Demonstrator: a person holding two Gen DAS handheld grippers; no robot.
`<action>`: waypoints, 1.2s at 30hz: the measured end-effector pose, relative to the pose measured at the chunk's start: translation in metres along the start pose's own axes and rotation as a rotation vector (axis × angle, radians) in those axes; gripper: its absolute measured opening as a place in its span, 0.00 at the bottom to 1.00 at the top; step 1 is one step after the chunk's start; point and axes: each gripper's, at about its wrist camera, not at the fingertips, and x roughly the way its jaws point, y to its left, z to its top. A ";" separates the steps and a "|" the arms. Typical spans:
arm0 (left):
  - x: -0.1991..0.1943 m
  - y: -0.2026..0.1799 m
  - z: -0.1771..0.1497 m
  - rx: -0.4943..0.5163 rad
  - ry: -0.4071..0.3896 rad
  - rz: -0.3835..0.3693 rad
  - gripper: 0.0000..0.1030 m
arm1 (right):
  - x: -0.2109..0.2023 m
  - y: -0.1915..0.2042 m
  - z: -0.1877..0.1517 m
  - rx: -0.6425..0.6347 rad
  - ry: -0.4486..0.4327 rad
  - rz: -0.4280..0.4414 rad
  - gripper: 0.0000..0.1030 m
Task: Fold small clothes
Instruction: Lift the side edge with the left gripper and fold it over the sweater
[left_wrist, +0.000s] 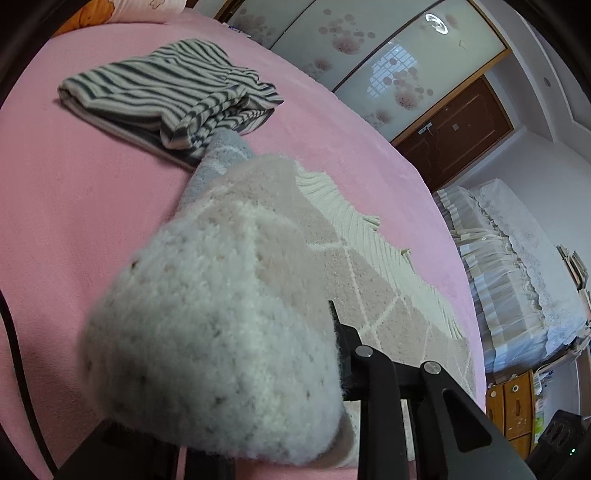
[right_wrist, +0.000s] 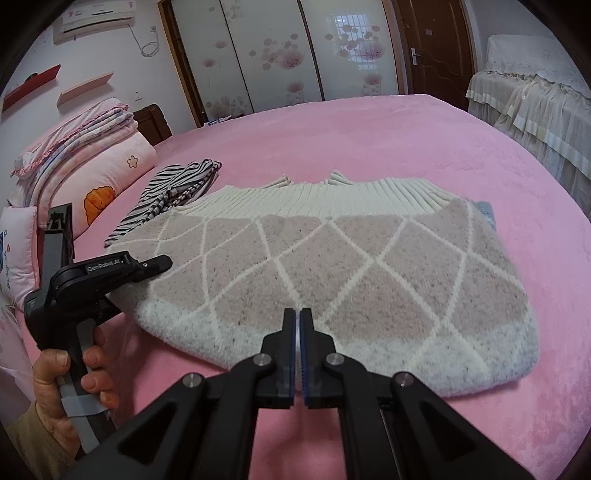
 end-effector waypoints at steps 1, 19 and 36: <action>-0.002 -0.003 0.001 0.007 -0.003 0.003 0.22 | 0.002 0.000 0.003 -0.001 0.002 0.002 0.01; -0.028 -0.055 0.012 0.166 -0.074 0.102 0.21 | 0.067 0.000 0.053 0.014 0.002 -0.008 0.01; -0.039 -0.128 -0.005 0.376 -0.148 0.140 0.21 | 0.102 0.014 0.041 -0.003 0.066 0.001 0.01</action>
